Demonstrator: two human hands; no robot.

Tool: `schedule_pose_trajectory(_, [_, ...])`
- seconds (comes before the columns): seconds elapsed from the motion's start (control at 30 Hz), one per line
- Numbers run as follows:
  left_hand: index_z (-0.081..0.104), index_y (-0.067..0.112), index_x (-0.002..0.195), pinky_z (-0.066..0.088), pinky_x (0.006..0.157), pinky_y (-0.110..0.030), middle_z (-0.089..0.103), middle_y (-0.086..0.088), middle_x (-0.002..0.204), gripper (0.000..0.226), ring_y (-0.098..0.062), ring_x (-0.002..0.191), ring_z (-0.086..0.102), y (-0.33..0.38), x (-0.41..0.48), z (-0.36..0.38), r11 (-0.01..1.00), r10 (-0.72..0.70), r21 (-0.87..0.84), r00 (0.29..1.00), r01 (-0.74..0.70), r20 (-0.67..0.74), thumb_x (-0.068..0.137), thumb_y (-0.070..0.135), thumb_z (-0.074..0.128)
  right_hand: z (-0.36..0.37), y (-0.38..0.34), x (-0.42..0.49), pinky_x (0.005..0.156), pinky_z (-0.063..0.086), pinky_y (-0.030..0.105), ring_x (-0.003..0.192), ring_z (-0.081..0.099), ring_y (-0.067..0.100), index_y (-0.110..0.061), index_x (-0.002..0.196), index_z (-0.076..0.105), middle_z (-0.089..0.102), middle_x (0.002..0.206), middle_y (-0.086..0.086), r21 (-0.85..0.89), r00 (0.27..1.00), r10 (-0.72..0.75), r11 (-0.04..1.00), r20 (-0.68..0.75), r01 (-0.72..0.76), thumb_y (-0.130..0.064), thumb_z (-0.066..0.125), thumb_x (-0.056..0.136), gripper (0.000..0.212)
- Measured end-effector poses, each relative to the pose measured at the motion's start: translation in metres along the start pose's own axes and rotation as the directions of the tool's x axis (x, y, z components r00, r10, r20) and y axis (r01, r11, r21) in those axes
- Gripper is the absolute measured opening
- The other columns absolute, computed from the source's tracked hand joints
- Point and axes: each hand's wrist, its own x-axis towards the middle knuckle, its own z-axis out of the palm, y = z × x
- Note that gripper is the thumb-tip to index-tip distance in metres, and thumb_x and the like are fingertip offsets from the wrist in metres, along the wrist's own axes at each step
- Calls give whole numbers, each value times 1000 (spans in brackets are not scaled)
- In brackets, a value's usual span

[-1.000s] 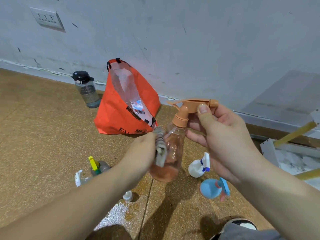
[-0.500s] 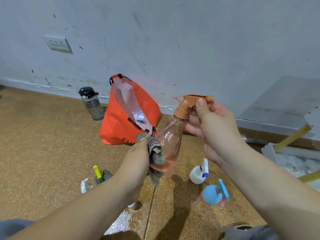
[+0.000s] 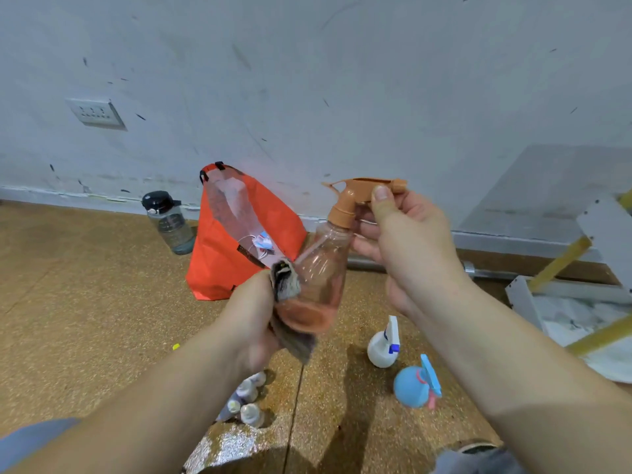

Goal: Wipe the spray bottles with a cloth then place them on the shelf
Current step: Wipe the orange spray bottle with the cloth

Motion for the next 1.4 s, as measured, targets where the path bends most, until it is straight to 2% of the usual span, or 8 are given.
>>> schedule_pose_trajectory(0.1, [77,11,121,44,107,-68,71,-23,127,40,-41,109,67,3,9,12,987,8,-162,1000,-4,22,98,24,47,-6,-4,5,77,66,37,91,79,20,-10,117,66,80,98,3,19,999,-29,999,-36,30,-23,49,110,23])
schedule_pose_trajectory(0.2, [75,11,125,50,104,-47,76,-14,122,41,-28,106,70,3,14,22,980,17,-196,1000,-19,-11,98,28,49,-4,-2,9,76,66,35,95,78,20,-14,111,65,79,100,4,24,998,-31,999,-46,32,-23,50,109,18])
schedule_pose_trajectory(0.4, [70,10,112,63,74,-56,78,-18,98,42,-48,88,74,-2,15,22,966,237,157,949,-207,-207,111,39,40,-4,2,16,80,65,38,94,78,21,-17,106,65,77,101,6,-12,996,-40,999,-82,39,-26,52,109,16])
schedule_pose_trajectory(0.5, [66,16,101,54,84,-42,73,-5,96,38,-30,96,68,2,7,21,733,601,512,779,-447,-180,111,38,37,-1,3,13,82,64,42,91,79,21,-13,109,65,78,96,6,27,998,-26,999,-65,27,-23,52,109,17])
schedule_pose_trajectory(0.6, [55,23,102,42,76,-39,66,4,96,24,-20,92,60,-3,-5,27,467,751,690,660,-553,20,108,40,38,8,19,4,91,61,55,96,78,28,-11,109,67,80,98,8,-63,998,-59,996,-34,57,-24,55,107,18])
schedule_pose_trajectory(0.87, [48,36,136,50,93,-24,62,20,122,48,2,114,61,7,0,5,323,742,659,614,-679,269,93,39,70,12,18,-12,75,63,34,78,76,13,-17,99,67,77,83,0,-100,990,-137,985,17,138,-28,63,103,13])
schedule_pose_trajectory(1.13, [59,30,118,58,86,-50,74,10,101,35,-12,95,72,0,1,-13,517,653,596,733,-615,190,87,34,74,13,17,-30,65,49,34,62,57,14,-22,82,61,66,69,4,-494,935,-104,826,338,271,-32,71,93,18])
schedule_pose_trajectory(1.4, [60,8,131,59,95,-38,76,-6,112,35,-16,105,70,27,-10,-31,679,441,410,784,-610,436,98,0,66,2,3,-5,82,57,39,77,67,17,-22,80,74,73,82,3,-449,877,43,870,479,203,-16,73,91,12])
